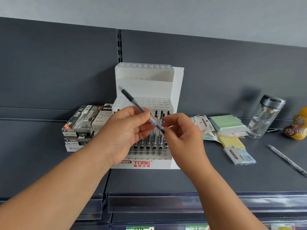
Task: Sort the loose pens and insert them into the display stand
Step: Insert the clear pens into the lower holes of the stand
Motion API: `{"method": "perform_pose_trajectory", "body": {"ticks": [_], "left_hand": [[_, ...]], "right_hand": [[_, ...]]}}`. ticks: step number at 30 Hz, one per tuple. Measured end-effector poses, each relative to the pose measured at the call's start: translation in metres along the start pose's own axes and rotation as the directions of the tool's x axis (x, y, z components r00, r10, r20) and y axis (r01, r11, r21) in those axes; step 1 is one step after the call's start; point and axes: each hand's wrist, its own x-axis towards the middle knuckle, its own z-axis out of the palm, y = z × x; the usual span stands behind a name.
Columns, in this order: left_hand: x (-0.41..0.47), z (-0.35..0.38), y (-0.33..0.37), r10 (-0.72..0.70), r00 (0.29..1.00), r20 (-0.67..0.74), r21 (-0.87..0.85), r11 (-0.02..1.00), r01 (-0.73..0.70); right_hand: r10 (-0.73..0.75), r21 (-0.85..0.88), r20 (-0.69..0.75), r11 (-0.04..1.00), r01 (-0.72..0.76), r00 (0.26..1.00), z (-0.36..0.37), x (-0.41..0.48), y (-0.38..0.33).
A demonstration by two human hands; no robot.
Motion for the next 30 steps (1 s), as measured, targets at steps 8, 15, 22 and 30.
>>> {"method": "perform_pose_trajectory", "body": {"ticks": [8, 15, 22, 30], "left_hand": [[-0.003, 0.015, 0.001, -0.047, 0.999, 0.019, -0.115, 0.992, 0.049], [-0.002, 0.01, 0.004, -0.08, 0.994, -0.069, -0.264, 0.963, 0.059], [-0.007, 0.007, -0.012, 0.176, 0.983, -0.042, 0.621, 0.775, -0.113], [0.005, -0.03, -0.016, 0.45, 0.86, 0.241, 0.97, -0.089, -0.226]], "right_hand": [[-0.026, 0.18, -0.027, 0.983, 0.03, 0.999, -0.011, -0.006, -0.007], [0.181, 0.659, -0.03, 0.743, -0.117, 0.983, -0.034, 0.002, -0.009], [0.18, 0.59, -0.193, 0.807, -0.032, 0.964, -0.045, 0.017, -0.011], [-0.046, -0.069, -0.217, 0.997, 0.032, 0.975, -0.031, 0.023, 0.003]]}}
